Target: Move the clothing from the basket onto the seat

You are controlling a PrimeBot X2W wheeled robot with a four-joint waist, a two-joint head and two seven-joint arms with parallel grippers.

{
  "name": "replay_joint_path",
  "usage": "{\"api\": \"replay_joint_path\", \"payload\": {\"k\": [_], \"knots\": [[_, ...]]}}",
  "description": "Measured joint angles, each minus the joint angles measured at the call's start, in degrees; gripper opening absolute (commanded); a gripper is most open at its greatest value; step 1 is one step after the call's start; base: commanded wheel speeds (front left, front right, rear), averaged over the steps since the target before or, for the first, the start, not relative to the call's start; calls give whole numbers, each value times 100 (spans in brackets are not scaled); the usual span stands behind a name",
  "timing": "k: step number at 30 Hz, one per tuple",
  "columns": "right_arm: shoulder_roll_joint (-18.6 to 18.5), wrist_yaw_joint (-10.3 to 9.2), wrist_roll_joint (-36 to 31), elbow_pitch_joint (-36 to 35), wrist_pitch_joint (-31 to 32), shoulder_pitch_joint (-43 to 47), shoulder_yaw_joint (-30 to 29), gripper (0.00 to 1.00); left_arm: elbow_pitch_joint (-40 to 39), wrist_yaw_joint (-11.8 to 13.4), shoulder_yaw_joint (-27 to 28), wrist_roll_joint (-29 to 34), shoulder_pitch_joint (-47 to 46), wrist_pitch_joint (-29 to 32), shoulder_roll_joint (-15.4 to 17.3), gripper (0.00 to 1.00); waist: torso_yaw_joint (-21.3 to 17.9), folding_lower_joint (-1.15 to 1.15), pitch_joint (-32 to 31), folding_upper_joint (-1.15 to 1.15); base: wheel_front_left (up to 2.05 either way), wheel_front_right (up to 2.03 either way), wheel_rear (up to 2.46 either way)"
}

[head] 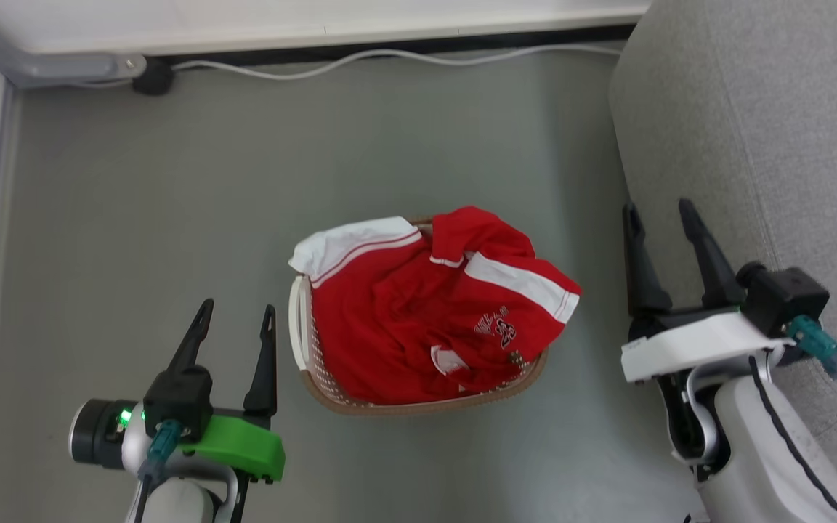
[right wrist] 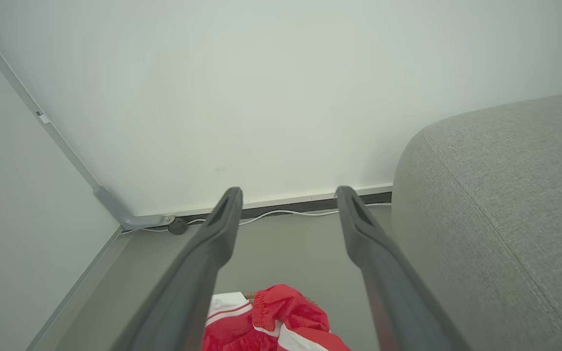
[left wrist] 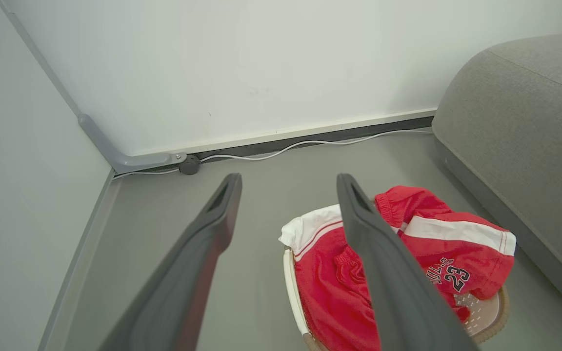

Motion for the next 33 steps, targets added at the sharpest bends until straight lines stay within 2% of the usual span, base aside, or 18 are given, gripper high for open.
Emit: {"api": "replay_joint_path", "payload": {"k": [13,25,33], "knots": [[-30,-41,-52,-387,-1,-861,-330,100,728,-164,-536,320,-1176,35,-29,100,-272,0,1038,0,0,0,0],[-15,-11,-52,-648,-16,-1669,-410,100,1181,-220,-682,463,-2194,153,-52,100,-510,0,1933,0,0,0,0],[-2,9,-51,-773,-18,-1998,-495,100,1447,-361,-767,506,-2928,237,-66,100,-703,0,2586,0,0,0,0]]}}
